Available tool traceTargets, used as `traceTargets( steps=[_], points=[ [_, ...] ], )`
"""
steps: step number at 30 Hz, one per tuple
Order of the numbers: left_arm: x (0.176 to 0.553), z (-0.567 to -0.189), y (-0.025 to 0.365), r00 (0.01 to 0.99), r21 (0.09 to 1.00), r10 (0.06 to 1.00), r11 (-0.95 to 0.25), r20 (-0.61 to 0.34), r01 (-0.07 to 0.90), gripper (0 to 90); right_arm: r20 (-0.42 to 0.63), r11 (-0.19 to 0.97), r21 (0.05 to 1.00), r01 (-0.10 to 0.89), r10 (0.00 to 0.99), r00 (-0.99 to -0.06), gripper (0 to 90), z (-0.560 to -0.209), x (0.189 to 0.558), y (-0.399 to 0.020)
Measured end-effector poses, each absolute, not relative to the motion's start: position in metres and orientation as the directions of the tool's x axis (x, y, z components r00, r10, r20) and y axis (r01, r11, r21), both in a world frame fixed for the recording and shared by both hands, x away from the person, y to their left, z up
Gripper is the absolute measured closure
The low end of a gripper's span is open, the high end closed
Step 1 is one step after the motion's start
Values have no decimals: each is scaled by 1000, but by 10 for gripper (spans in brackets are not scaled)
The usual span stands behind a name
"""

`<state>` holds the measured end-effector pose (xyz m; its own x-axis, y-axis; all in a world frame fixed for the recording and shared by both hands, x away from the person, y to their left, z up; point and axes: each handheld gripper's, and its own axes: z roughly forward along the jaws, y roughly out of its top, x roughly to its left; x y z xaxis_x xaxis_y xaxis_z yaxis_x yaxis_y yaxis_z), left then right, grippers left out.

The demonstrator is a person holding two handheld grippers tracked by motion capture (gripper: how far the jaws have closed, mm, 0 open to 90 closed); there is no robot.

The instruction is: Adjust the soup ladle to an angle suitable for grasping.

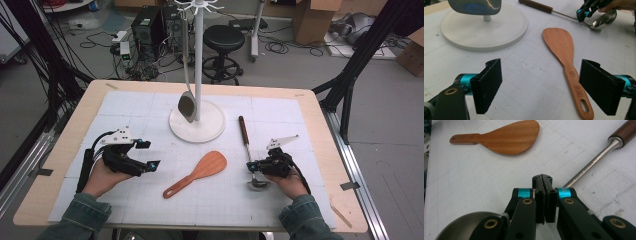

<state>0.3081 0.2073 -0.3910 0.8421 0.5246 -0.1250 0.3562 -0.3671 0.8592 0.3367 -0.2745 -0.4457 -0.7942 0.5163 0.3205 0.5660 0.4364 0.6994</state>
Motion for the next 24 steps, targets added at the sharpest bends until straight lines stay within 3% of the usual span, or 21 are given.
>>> traceTargets(
  steps=[24],
  points=[
    [308, -391, 207, 840, 859, 527, -365, -127, 359, 194, 334, 450, 688, 569, 500, -799, 899, -448, 338, -271]
  ],
)
